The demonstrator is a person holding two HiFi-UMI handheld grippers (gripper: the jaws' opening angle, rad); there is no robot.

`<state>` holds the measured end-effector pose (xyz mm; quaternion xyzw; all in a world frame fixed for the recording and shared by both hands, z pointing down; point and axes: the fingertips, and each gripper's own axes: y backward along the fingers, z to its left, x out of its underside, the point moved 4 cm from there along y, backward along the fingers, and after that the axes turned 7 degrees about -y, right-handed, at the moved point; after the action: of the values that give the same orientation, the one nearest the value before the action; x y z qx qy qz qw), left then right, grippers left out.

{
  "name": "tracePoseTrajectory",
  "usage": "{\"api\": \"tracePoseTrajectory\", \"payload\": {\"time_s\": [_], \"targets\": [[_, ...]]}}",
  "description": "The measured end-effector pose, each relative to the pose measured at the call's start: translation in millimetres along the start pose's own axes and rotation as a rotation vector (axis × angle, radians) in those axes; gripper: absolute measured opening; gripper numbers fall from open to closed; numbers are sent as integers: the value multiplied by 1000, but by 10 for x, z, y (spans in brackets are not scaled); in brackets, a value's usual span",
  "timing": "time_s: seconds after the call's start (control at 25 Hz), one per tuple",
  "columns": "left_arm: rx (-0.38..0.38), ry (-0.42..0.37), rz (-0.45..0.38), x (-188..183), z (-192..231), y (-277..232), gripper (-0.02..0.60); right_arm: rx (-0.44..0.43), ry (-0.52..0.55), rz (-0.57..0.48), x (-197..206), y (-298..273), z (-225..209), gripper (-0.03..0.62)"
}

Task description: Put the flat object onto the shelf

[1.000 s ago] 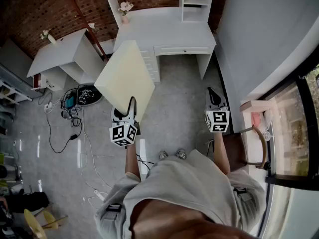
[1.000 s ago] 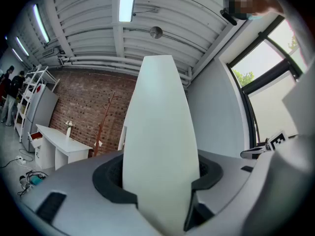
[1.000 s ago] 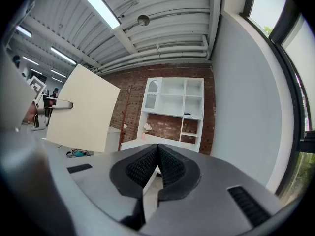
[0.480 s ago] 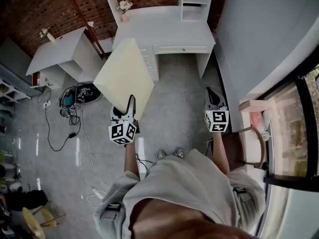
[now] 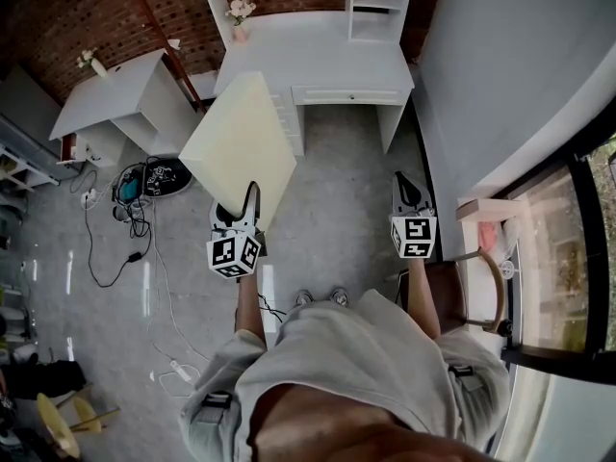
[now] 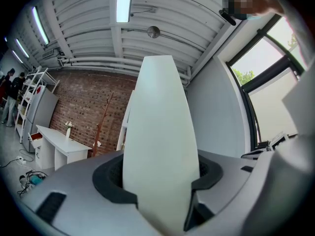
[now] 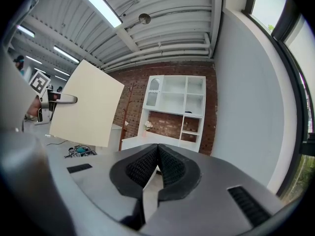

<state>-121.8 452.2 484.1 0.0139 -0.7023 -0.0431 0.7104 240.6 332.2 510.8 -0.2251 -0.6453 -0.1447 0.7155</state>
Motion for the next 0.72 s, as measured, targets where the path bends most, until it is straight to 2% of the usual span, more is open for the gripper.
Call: {"api": "tracePoseTrajectory", "payload": {"time_s": [0.4,0.72], "targets": [[-5,-11,-5,6,-308,-149,285,-50,19,10,67,-29,-220,28],[-11,-18,-4,34,-309,-287,284,-66,20,21,115,-218,-238,28]]}}
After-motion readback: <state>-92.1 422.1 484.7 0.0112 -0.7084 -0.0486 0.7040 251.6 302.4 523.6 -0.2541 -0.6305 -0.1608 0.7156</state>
